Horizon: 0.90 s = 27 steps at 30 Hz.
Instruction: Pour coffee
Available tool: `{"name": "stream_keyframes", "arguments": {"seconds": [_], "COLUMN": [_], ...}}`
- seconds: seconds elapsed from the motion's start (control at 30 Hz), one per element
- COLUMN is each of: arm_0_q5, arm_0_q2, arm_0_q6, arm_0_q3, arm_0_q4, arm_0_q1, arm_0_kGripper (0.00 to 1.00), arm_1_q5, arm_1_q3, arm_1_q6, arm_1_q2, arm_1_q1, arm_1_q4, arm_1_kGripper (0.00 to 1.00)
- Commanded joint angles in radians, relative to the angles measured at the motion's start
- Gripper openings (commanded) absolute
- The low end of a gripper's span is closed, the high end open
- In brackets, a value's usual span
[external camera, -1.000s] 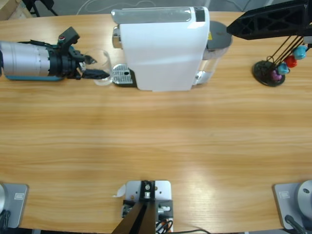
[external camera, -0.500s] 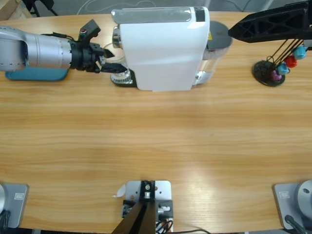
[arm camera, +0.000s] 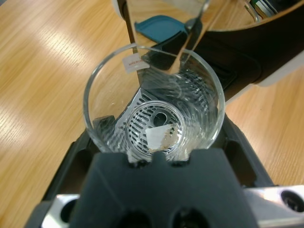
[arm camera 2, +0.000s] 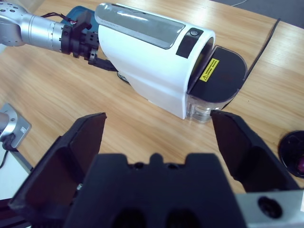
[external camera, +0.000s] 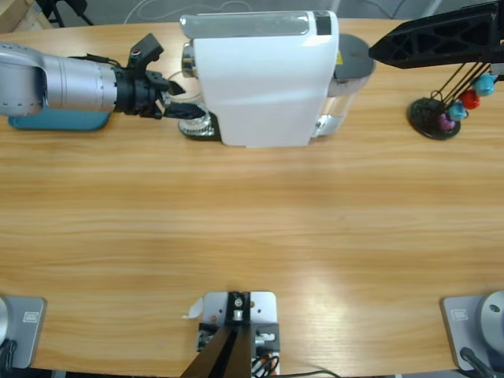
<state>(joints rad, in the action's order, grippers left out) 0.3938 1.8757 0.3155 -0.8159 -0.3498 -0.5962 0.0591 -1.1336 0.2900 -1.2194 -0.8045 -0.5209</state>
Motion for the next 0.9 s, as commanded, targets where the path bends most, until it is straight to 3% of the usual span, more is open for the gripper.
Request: {"name": "stream_keyframes", "arguments": {"seconds": [0.03,0.07,0.1,0.5,0.67,0.9], "arm_0_q5": [0.019,0.019,0.019,0.006,-0.045,0.019], "arm_0_q2": [0.060,0.059,0.057,0.032,0.007,0.037], "arm_0_q6": [-0.007,-0.007,-0.007,-0.014,-0.046,-0.059], "arm_0_q3": [0.010,0.012,0.013,0.041,0.072,0.012], "arm_0_q4": [-0.009,-0.009,-0.009,-0.009,-0.010,-0.021], "arm_0_q1": [-0.050,-0.052,-0.053,-0.041,0.019,0.046], "arm_0_kGripper": [0.913,0.987,0.998,1.000,1.000,1.000], "arm_1_q5": [0.013,0.015,0.015,0.013,0.012,0.012], "arm_1_q3": [0.028,0.026,0.024,0.021,0.025,0.037], "arm_1_q6": [-0.011,-0.011,-0.011,-0.011,-0.011,-0.011], "arm_1_q2": [-0.005,-0.005,-0.005,0.015,0.012,0.010], "arm_1_q1": [0.014,0.014,0.014,0.014,0.014,0.014], "arm_1_q4": [-0.008,-0.008,-0.008,-0.028,-0.028,-0.027], "arm_1_kGripper": [1.000,1.000,1.000,1.000,1.000,1.000]}}
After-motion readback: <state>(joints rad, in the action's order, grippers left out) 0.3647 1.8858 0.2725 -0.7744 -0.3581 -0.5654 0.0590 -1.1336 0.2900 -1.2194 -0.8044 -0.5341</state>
